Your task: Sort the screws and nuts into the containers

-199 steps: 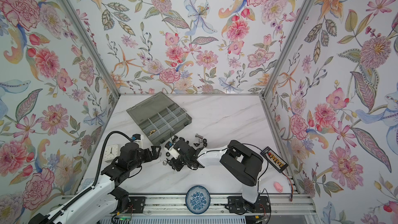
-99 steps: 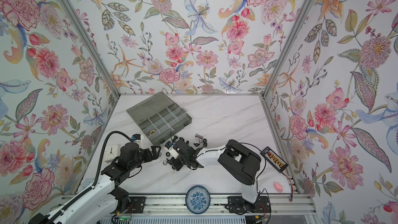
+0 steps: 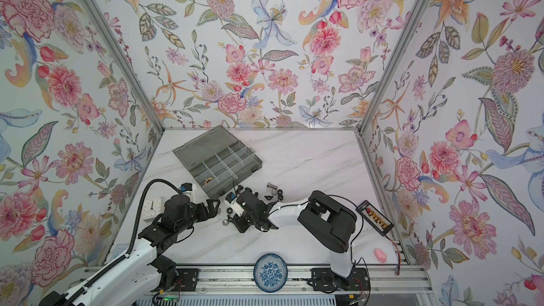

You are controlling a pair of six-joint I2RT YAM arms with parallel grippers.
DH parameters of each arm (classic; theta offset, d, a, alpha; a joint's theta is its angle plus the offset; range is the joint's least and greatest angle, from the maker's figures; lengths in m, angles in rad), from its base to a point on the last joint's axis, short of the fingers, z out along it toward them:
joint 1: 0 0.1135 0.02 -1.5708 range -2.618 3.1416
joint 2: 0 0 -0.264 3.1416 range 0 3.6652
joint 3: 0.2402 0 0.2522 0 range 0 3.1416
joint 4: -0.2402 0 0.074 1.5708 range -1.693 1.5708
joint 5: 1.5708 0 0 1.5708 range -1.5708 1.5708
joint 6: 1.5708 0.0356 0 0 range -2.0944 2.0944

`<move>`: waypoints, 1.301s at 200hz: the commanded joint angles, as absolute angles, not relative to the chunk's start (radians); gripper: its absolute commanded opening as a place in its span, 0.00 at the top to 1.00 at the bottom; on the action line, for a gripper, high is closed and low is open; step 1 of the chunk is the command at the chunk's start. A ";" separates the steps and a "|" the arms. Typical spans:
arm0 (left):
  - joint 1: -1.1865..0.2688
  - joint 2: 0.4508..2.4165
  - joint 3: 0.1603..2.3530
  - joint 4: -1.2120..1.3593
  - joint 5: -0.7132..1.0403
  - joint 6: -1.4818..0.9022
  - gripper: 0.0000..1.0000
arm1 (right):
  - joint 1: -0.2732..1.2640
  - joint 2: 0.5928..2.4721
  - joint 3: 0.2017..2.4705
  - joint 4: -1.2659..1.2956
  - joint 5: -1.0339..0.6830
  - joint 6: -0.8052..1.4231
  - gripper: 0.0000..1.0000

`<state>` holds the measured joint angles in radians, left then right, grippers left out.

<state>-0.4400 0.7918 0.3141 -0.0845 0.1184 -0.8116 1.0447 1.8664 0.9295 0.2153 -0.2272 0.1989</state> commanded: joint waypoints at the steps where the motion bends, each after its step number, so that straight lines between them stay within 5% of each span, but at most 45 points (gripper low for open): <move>1: -0.451 0.784 0.299 -0.091 0.100 -0.804 0.01 | 1.037 1.856 0.921 0.248 -0.232 0.202 0.95; 260: -0.451 0.781 0.327 -0.115 0.092 -0.785 0.01 | 0.904 1.842 0.944 0.247 -0.246 0.112 1.00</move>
<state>-0.4400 0.7853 0.3145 -0.0963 0.1150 -0.8001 0.9237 1.8034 0.9165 0.2478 -0.2649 0.1421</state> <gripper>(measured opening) 0.994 0.058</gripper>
